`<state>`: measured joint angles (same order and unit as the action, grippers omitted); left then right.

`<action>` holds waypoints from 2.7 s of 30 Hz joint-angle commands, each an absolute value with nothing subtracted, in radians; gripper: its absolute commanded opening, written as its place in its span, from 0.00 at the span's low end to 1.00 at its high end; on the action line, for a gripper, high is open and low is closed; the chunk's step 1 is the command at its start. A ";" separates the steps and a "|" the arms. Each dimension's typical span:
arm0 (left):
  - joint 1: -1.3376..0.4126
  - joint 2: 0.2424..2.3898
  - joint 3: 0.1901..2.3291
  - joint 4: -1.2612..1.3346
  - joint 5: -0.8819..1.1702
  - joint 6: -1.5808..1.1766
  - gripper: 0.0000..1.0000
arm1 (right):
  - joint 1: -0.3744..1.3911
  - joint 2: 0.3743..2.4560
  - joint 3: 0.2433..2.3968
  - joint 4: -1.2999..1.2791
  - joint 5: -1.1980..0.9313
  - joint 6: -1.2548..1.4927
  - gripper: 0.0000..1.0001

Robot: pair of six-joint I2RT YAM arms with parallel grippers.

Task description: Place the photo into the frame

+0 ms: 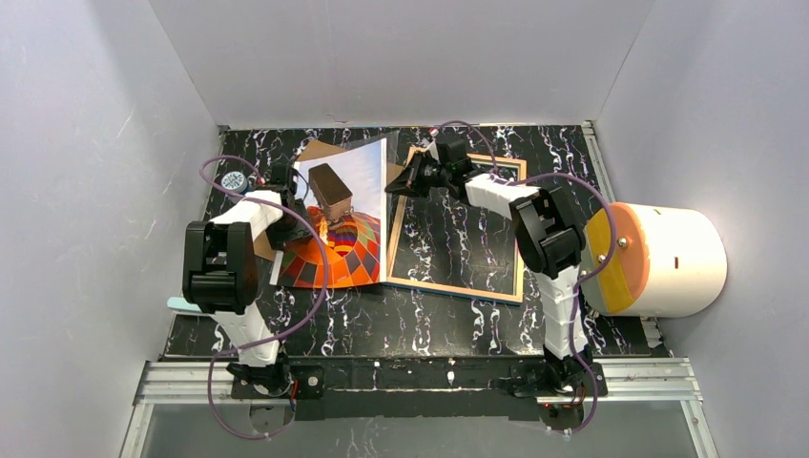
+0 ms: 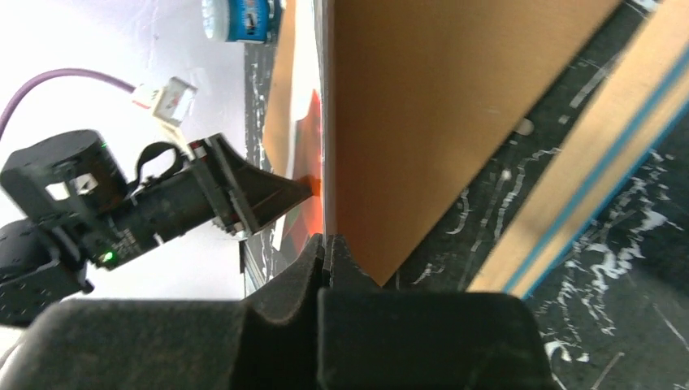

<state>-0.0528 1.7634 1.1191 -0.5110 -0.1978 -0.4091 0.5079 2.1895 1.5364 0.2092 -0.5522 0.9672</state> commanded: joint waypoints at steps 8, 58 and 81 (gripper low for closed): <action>-0.030 1.811 1.133 -0.566 -0.141 -0.412 0.57 | 0.497 2.163 1.596 0.321 -0.701 0.965 0.18; -0.030 1.788 1.095 -0.569 -0.127 -0.417 0.58 | 0.513 2.128 1.560 0.345 -0.597 0.946 0.01; -0.020 1.762 1.580 -0.768 -0.182 -0.405 0.79 | 0.551 1.987 2.013 -0.491 -0.357 0.754 0.01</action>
